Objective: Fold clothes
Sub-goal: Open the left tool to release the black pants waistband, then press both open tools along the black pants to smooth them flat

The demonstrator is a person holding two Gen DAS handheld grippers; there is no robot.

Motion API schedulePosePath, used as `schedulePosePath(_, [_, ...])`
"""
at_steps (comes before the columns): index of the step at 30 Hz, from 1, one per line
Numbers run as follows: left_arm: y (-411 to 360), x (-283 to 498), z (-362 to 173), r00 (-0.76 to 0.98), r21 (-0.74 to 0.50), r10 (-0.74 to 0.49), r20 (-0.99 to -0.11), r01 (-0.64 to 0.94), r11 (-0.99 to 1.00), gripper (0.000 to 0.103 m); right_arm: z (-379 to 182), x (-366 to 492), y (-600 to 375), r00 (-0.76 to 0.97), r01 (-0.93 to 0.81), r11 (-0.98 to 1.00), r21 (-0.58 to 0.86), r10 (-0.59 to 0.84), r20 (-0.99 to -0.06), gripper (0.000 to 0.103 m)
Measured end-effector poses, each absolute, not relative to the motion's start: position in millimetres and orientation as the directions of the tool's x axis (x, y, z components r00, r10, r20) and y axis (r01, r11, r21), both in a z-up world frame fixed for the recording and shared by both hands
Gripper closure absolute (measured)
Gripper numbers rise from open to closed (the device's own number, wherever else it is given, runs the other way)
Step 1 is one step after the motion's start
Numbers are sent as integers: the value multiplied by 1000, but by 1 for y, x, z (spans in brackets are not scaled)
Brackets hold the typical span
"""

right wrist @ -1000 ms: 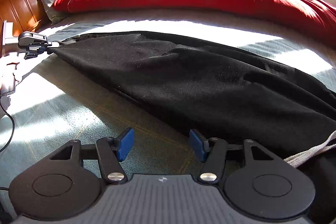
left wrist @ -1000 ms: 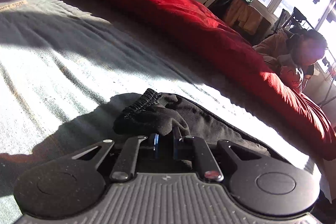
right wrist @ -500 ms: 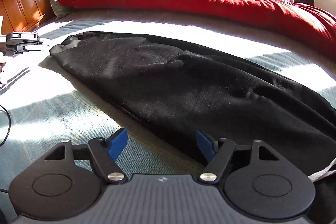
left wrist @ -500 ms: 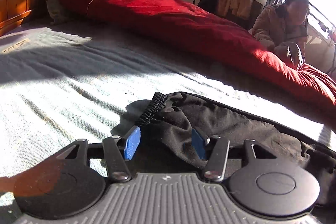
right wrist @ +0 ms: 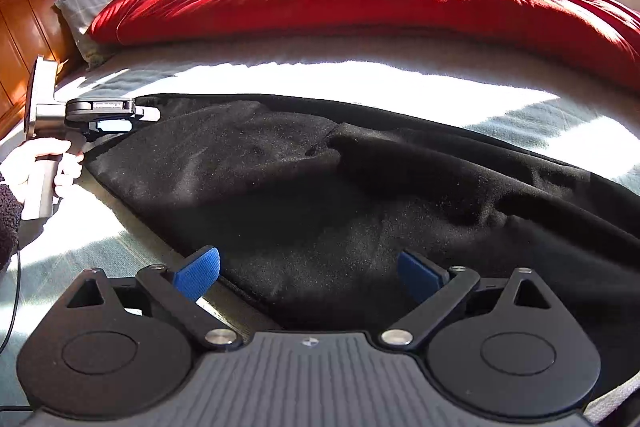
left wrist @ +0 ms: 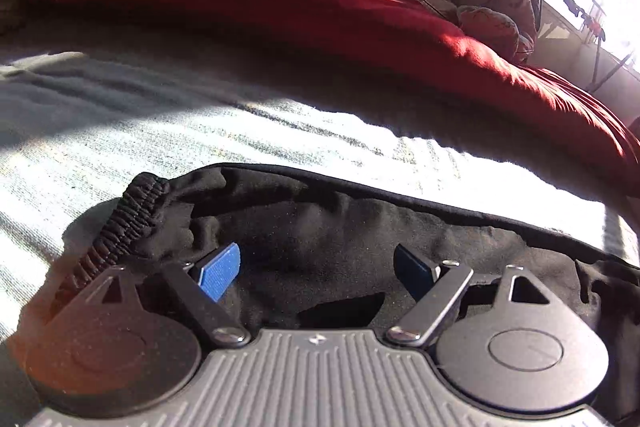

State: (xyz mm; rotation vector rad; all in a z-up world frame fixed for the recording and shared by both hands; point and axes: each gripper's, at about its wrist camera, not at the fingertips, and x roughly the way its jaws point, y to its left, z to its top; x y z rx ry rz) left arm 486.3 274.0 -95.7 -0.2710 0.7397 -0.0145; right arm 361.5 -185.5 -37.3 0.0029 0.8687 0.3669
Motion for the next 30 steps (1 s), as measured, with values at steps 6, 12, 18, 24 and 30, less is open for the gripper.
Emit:
schedulePosePath(6, [295,523,-92,718,-206,-53,-694,-128,970,19,-47,362,-204,583,-232,958,171,278,-764,5])
schedulePosePath(12, [267,495,-66,714,-208,-154,-683,12,978,18,-48,359,-204,583,-236,956,171,281,-763,4])
schedulePosePath(18, [224,454,-70,659,-170,-279,-698,226,959,16,-51,365,-196,583,-256,954,158,283,-762,2])
schedulePosePath(24, [222,452,-83,644,38,-42,-764,111,993,16,-46,369,-205,604,-231,961,149,262,-753,2])
schedulePosePath(30, [208,433,-70,664,-44,-181,-725,218,975,15,-31,405,-233,676,-119,977,180,212,-706,0])
